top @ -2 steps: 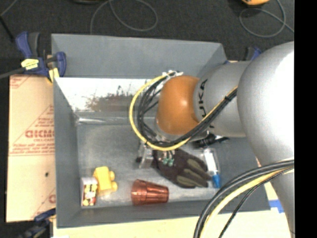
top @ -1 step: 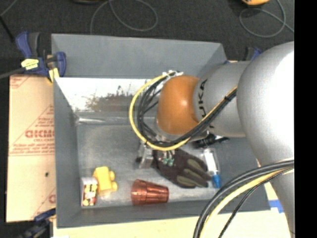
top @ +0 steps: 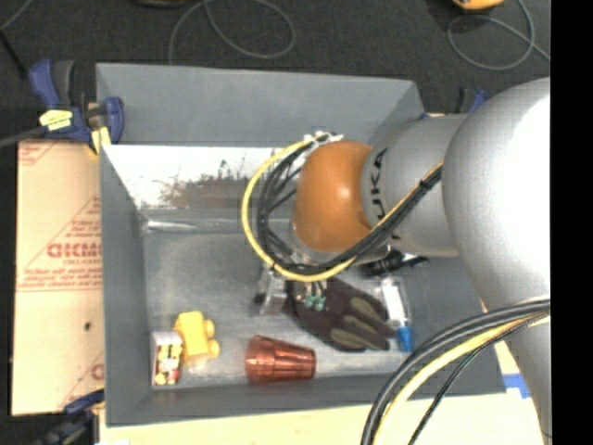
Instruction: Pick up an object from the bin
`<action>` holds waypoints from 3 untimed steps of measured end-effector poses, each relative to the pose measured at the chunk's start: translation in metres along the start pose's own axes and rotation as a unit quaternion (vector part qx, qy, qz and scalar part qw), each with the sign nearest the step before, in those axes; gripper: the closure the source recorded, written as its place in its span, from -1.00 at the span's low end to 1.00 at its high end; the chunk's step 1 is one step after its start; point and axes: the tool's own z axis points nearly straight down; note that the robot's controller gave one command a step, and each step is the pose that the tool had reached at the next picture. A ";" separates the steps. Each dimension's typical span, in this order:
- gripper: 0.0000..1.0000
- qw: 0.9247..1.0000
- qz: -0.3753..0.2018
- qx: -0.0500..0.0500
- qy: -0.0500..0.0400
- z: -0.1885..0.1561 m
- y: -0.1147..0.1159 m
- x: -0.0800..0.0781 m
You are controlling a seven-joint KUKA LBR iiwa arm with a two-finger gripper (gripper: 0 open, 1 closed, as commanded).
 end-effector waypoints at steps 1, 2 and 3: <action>1.00 1.000 0.001 0.000 0.000 0.000 0.000 0.000; 1.00 1.000 0.001 0.000 0.000 0.000 0.000 0.000; 1.00 1.000 0.001 0.000 0.000 0.000 0.000 0.000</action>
Offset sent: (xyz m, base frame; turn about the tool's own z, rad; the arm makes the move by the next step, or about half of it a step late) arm 0.0000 0.0000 0.0000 0.0000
